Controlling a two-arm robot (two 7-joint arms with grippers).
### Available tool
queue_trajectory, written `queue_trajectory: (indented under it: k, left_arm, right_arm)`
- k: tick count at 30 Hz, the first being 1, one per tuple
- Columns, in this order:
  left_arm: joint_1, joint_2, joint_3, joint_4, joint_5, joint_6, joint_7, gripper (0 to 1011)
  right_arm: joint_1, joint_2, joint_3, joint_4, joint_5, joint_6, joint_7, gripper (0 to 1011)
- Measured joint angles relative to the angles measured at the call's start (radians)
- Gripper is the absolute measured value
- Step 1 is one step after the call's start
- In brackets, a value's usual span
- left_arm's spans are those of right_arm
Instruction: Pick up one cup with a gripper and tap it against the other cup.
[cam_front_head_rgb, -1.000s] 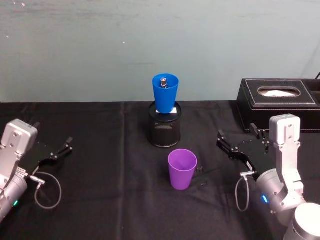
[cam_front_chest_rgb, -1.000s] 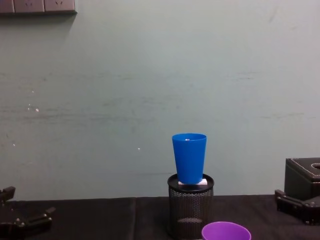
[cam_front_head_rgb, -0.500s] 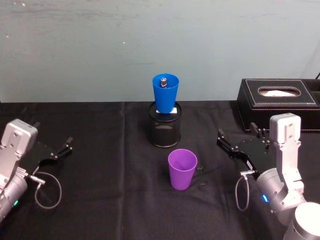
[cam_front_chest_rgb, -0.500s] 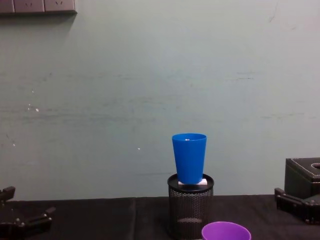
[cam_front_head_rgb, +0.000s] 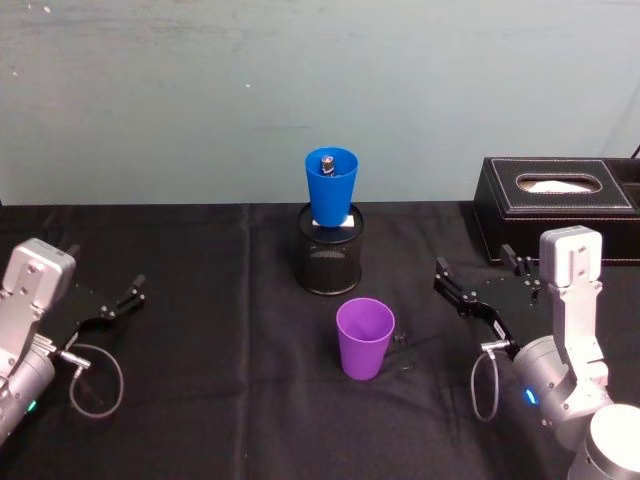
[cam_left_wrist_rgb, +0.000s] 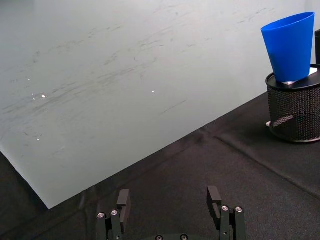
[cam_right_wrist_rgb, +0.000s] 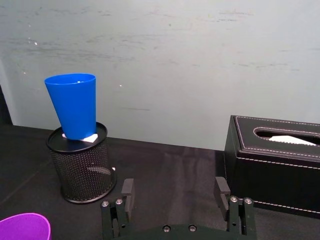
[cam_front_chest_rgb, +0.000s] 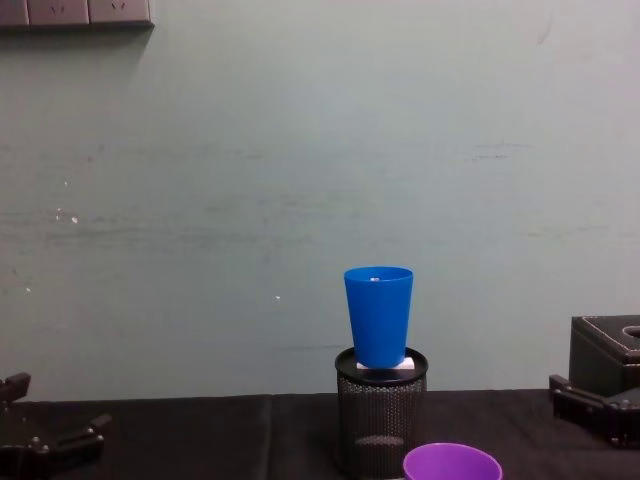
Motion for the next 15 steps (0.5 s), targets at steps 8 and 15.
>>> queue_trajectory:
  k: [8,15]
  left_arm:
    - [0.0,0.0,0.0,0.0,0.0,0.0,0.0,1000]
    - [0.0,0.0,0.0,0.0,0.0,0.0,0.0,1000]
  right_arm:
    - [0.0,0.0,0.0,-0.001,0.0,0.0,-0.001,1002]
    - [0.0,0.0,0.0,-0.001,0.0,0.0,-0.001,1002]
